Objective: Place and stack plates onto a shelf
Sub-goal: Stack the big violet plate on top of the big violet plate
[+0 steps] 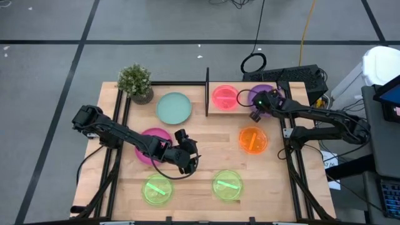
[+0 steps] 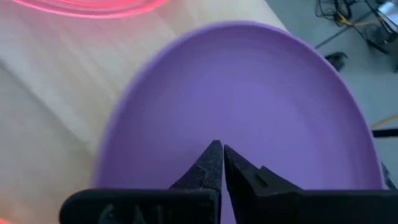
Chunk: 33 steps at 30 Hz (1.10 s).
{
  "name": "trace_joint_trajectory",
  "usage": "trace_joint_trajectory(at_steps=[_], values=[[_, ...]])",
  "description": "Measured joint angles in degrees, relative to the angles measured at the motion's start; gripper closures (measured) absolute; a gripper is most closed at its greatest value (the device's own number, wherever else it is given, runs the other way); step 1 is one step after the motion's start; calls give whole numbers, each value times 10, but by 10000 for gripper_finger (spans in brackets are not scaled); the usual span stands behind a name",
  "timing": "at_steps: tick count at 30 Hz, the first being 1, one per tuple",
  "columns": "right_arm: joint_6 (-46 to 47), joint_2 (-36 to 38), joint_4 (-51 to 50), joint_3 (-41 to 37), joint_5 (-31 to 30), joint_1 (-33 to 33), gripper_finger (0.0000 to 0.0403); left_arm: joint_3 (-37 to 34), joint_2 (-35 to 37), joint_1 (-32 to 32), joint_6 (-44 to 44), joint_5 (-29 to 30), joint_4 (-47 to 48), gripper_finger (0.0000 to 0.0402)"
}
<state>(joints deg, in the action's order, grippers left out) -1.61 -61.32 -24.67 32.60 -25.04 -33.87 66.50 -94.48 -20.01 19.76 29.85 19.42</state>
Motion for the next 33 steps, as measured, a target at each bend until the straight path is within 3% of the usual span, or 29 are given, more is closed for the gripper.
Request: trace_joint_trajectory(at_steps=[5, 17, 33], values=[[10, -11, -1, 0, 40, -23, 403, 0, 0, 0, -1, 0, 0, 103], [-14, -59, 54, 1, 51, -42, 403, 0, 0, 0, -1, 0, 0, 103], [-36, -17, 69, -1, 58, -42, 403, 0, 0, 0, 0, 0, 0, 103]])
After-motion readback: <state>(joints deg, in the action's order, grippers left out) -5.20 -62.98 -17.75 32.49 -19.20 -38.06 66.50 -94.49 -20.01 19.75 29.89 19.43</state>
